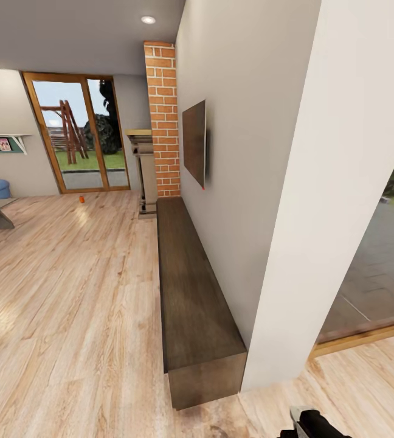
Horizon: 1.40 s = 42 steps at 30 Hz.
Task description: Put the three can of soda from the living room inside the tash can in the kitchen.
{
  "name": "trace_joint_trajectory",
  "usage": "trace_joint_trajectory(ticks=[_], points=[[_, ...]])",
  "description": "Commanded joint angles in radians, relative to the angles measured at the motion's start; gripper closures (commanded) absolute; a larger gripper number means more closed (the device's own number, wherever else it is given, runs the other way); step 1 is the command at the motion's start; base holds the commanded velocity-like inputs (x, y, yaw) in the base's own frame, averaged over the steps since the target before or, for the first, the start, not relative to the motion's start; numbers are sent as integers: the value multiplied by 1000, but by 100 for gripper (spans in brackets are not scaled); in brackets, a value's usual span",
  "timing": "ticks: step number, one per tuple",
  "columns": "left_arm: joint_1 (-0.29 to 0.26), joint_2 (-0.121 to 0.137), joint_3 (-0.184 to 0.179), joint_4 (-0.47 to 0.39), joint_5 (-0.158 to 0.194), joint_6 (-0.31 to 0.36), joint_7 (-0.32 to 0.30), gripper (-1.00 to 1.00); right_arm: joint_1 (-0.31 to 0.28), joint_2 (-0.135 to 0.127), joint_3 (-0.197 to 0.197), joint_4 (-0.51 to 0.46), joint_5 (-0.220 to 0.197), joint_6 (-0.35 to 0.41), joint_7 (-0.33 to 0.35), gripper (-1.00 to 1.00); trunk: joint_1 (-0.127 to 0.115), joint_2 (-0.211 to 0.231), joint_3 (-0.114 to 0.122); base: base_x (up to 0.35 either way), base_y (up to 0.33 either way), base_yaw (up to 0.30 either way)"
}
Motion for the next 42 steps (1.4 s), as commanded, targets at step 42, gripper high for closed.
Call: trace_joint_trajectory(ticks=[42], points=[[7,-6,-1,-520,6,247,-5,-100,-26,11,11,-1,7,-32,1,-100,0,0,-41,0,0,0]])
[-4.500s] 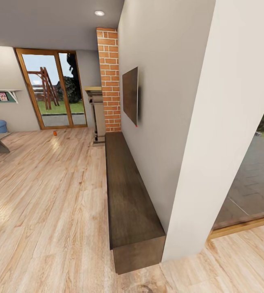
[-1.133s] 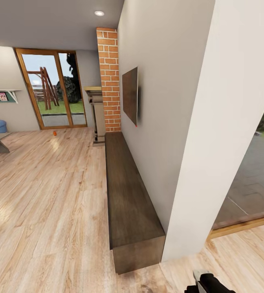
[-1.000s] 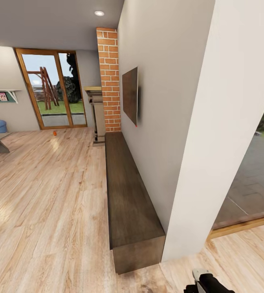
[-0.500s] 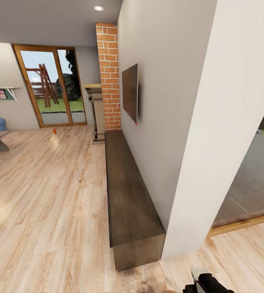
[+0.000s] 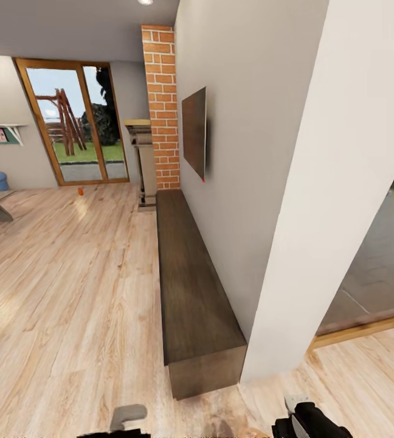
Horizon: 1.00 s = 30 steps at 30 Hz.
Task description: Put the three can of soda from the living room inside the tash can in the kitchen.
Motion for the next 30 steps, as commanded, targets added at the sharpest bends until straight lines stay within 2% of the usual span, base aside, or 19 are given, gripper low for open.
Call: trace_joint_trajectory(ticks=[1,4,6,8,11,16,30], points=[[-2,-1,0,-85,1,62,0,-100,-2,0,0,0,0,0,0,-100,0,0,-2,0,0,0],[-8,-3,0,-194,3,147,0,-100,-6,0,0,0,0,1,0,-100,0,0,-7,0,0,0],[-41,-7,0,-288,22,231,0,-100,-10,0,0,0,-1,1,0,-100,0,0,-10,0,0,0],[-63,-7,-1,-313,41,258,0,-100,-11,0,0,0,-2,1,0,-100,0,0,-13,0,0,0],[-124,-7,-1,-340,80,296,0,-100,-16,-2,0,0,-3,1,0,-100,0,0,-18,0,0,0],[-178,-8,-2,-349,97,315,0,-100,-18,-2,0,0,-3,1,0,-100,0,0,-26,0,0,0],[-226,-16,-2,-335,104,319,5,-100,-39,-3,0,-2,0,0,-1,-100,0,0,-49,0,0,0]])
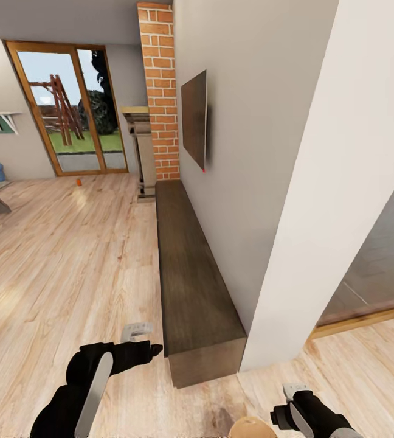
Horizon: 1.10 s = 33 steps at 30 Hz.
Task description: Put the three can of soda from the living room inside the tash can in the kitchen.
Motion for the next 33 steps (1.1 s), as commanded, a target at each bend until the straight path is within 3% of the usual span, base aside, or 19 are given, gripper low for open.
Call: trace_joint_trajectory(ticks=[1,33], points=[[-4,-2,0,3,0,0,0,-100,-4,-1,0,0,0,0,0,-100,0,0,-2,0,0,0],[-14,-12,-2,9,4,0,1,-100,-48,-4,2,0,4,1,-3,-100,0,0,-53,0,0,0]])
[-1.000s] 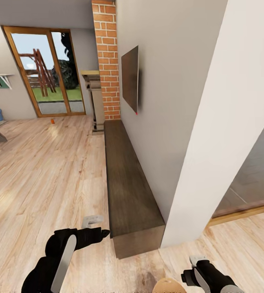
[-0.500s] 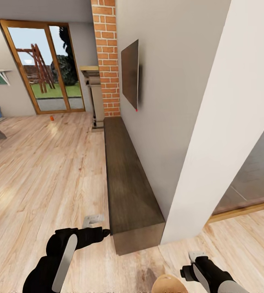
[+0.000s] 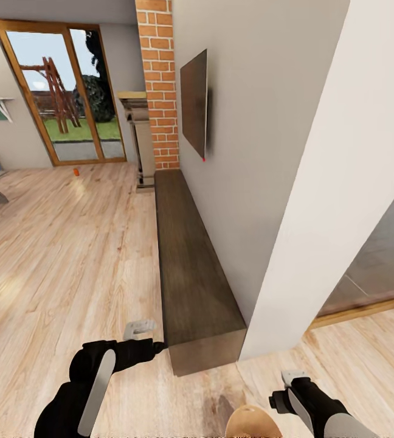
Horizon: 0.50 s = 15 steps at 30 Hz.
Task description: Put the three can of soda from the living room inside the tash can in the kitchen.
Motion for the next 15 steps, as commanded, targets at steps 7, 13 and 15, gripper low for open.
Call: trace_joint_trajectory(ticks=[7,13,15], points=[[-3,-1,-1,0,-1,0,0,-100,-9,-2,1,0,0,0,0,-100,0,0,-11,0,0,0],[-3,-1,-1,0,0,0,0,-100,-13,-4,3,0,0,0,2,-100,0,0,-20,0,0,0],[-3,-2,-1,0,-1,0,0,-100,-13,-4,3,-1,0,0,2,-100,0,0,-21,0,0,0]])
